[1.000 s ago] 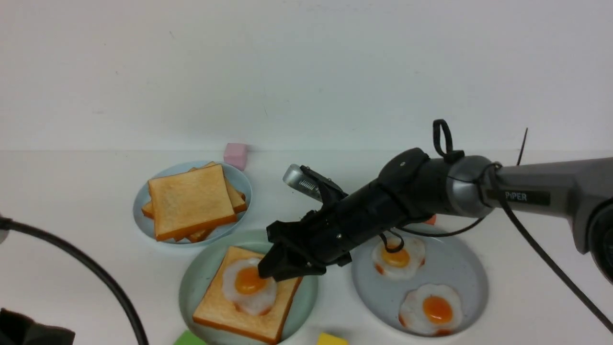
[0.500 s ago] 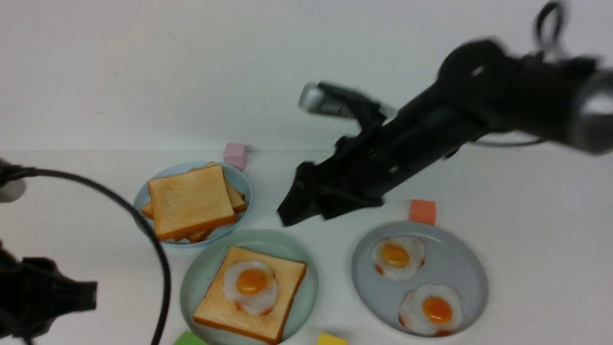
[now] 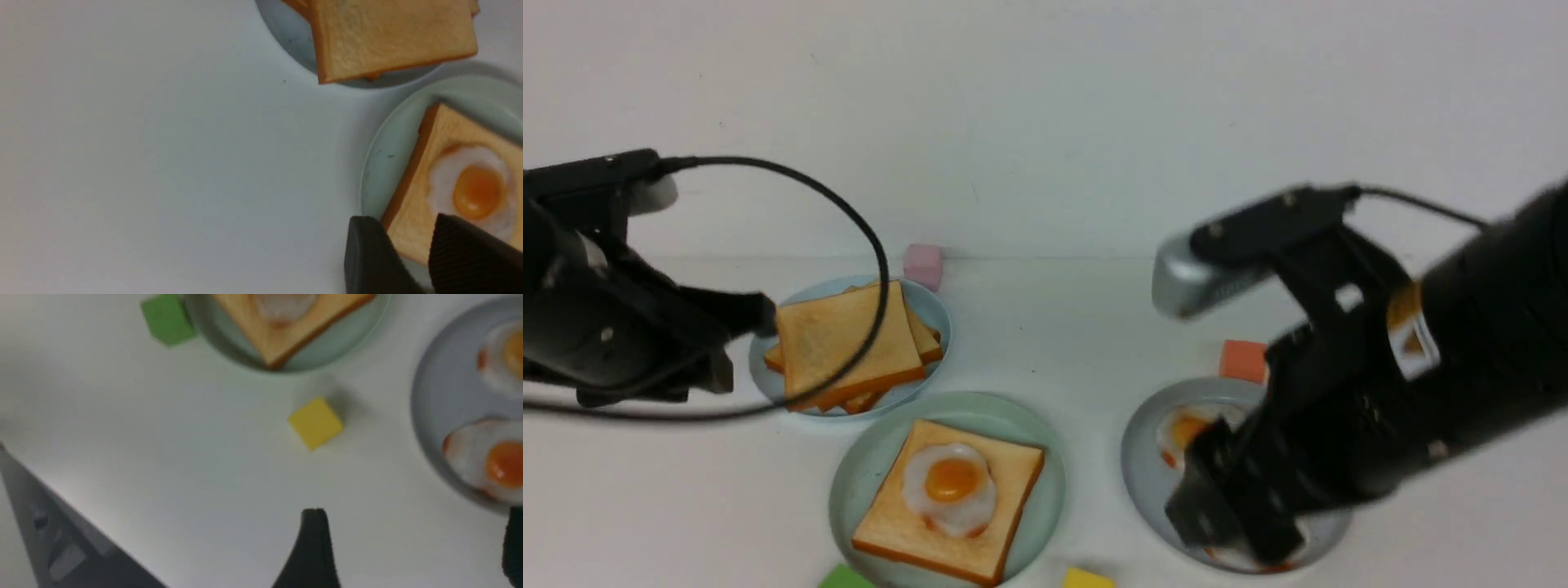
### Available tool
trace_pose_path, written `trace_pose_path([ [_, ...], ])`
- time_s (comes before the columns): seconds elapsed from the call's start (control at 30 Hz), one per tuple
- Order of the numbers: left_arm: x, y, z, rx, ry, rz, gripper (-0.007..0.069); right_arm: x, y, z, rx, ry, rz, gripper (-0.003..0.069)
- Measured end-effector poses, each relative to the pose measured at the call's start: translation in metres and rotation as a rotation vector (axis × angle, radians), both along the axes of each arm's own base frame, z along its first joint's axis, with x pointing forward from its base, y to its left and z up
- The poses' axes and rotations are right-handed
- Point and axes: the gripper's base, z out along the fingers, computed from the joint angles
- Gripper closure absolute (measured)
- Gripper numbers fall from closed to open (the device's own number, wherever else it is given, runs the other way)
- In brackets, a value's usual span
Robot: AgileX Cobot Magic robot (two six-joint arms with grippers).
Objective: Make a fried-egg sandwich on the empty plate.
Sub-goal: Use the left arm to grab a slice of bread
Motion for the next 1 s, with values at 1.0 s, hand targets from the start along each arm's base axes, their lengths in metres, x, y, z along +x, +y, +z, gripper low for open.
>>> trace_pose_path([
  [1.0,0.122,0.044,-0.124,-0.344,0.070,0.066,0.0244,-0.025,0.002,-0.010,0.050,0.095,0.035,0.0073],
])
